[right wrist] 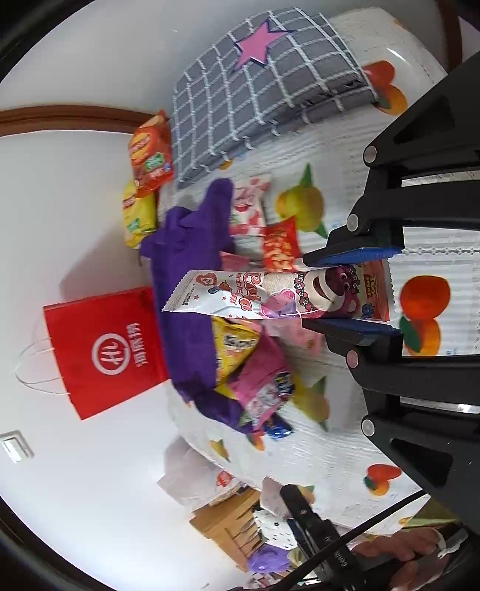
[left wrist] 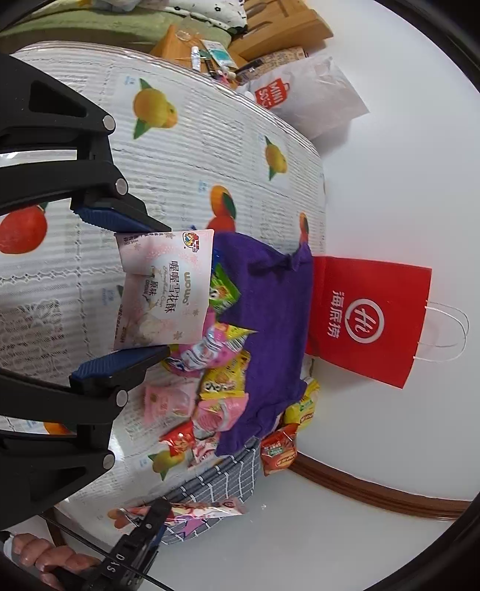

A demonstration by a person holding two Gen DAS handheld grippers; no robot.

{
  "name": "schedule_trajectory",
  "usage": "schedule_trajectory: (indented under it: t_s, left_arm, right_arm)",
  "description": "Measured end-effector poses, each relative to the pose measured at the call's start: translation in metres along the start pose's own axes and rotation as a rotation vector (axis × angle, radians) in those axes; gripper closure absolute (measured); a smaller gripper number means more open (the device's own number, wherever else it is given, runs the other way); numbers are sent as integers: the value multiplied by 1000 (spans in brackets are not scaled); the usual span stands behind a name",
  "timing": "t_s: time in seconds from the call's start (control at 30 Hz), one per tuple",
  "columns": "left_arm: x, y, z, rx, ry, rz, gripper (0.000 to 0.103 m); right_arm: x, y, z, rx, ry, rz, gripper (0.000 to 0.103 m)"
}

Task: Organize snacks
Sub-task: 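Carry the pink packet and stick candy over the purple towel with both tools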

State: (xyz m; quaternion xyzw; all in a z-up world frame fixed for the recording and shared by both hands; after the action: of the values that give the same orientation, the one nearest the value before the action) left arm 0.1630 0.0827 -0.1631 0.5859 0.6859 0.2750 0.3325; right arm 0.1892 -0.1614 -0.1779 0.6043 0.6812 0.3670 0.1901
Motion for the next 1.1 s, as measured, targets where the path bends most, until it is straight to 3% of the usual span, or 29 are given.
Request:
schedule_trajectory:
  t_s: [0.8,1.1]
  left_arm:
    - [-1,99,44,-59,36,48,49]
    - [-1,138,57,-83,31,52,49]
  right_arm:
    - [7,122,40,-70,14,-53,76]
    - [12,160,71,-33,89,-29,76]
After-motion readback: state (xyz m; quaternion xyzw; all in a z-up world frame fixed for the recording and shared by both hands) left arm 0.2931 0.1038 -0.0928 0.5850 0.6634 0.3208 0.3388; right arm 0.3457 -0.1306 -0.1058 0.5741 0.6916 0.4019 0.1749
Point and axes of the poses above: each gripper's, at about its wrist camera, not at the fingertips, and z roughly the way its jaws point, x to its left, y to its top, the point moved 9 cm from there along z, roughly the way its jaws point, and after that the axes turned 9 degrees about -x, right-handed, at the moved point
